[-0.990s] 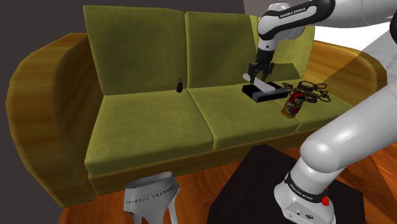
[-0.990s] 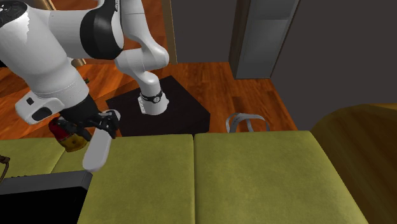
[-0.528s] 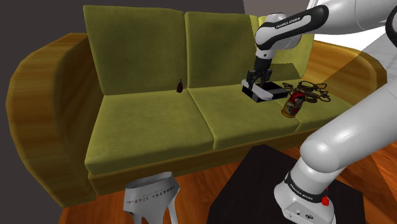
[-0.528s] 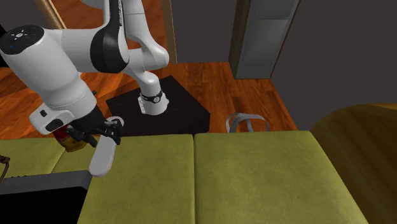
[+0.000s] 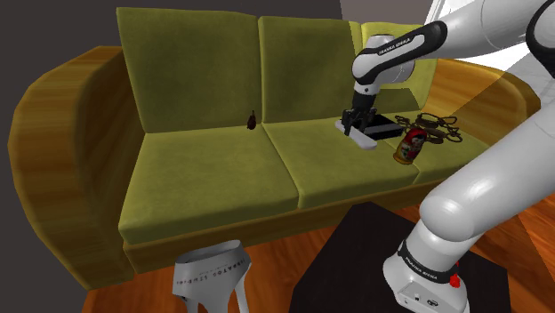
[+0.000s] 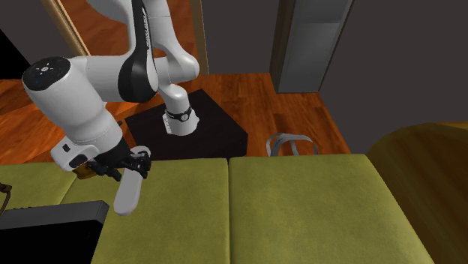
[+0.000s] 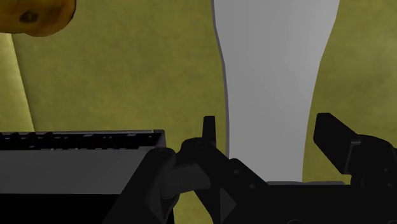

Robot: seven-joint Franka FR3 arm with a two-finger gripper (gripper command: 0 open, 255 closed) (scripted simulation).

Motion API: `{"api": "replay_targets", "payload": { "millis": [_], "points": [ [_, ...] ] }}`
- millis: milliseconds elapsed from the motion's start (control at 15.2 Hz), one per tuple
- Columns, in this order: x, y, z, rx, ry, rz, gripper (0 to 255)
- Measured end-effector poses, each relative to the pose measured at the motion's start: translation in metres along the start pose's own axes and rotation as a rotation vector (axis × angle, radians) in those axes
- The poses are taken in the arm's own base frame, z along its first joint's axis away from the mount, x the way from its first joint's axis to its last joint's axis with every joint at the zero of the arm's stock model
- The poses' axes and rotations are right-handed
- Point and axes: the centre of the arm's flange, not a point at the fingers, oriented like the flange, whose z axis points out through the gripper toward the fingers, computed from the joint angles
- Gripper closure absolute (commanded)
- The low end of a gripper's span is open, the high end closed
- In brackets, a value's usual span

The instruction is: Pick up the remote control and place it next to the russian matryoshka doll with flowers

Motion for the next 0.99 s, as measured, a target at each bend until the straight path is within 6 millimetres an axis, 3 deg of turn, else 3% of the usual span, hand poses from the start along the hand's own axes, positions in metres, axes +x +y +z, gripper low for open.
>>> {"api": "replay_targets", "payload": {
  "millis": [792, 990],
  "points": [
    [0.001, 0.0, 0.063, 0.0, 0.0, 0.0, 255],
    [0.001, 0.001, 0.068, 0.0, 0.0, 0.0, 255]
  ]
}}
